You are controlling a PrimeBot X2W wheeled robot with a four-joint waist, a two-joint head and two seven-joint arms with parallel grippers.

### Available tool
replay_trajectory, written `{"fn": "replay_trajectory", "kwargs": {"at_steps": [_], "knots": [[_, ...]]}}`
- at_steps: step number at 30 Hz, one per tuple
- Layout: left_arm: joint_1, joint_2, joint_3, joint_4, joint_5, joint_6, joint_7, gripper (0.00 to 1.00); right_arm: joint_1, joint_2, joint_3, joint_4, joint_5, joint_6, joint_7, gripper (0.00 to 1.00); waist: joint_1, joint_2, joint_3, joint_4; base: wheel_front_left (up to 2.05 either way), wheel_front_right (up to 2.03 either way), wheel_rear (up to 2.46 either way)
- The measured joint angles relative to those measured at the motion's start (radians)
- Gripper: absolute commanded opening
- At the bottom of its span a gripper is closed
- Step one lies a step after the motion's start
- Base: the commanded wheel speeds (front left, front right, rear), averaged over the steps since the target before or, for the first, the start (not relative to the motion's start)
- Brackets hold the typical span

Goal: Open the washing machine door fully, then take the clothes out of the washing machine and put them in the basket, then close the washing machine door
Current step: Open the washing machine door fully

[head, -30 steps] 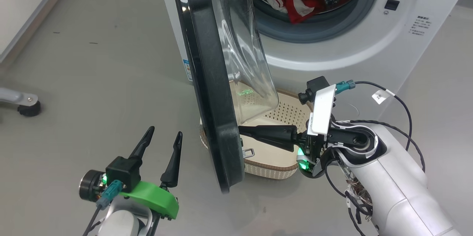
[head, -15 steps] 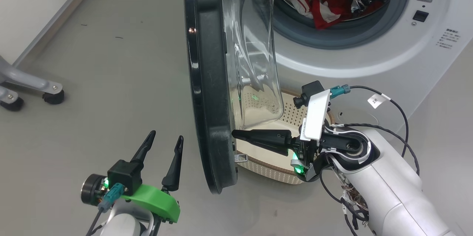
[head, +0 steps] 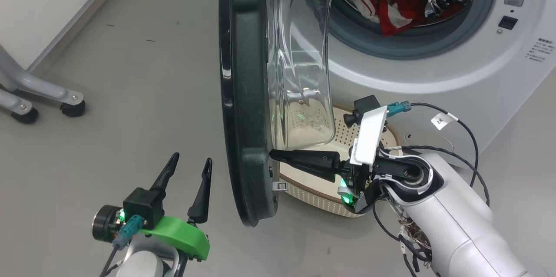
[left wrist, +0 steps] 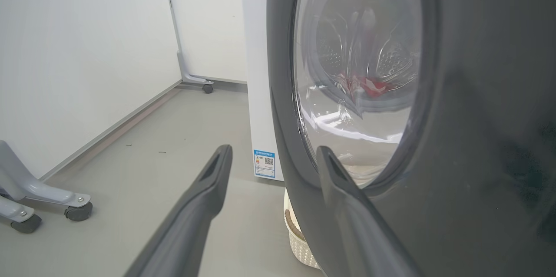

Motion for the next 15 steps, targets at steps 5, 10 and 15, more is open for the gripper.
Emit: {"fn": "replay_trajectory", "kwargs": {"at_steps": [5, 10, 15], "knots": [[0.003, 0.000, 0.002, -0.004, 0.000, 0.001, 0.000, 1.00, 0.017, 0.003, -0.036, -0.017, 0.004, 0.000, -0.045, 0.00, 0.0000, 0.0000, 0.002, -0.004, 0.00, 0.00, 0.00], [0.006, 0.000, 0.003, -0.004, -0.004, 0.001, 0.000, 1.00, 0.051, 0.003, -0.097, -0.052, 0.017, 0.000, -0.106, 0.00, 0.0000, 0.0000, 0.001, -0.008, 0.00, 0.00, 0.00], [0.013, 0.000, 0.008, -0.003, -0.009, 0.009, 0.000, 1.00, 0.120, 0.004, -0.165, -0.097, 0.002, 0.000, -0.194, 1.00, 0.0000, 0.0000, -0.005, -0.013, 0.00, 0.00, 0.00]]}}
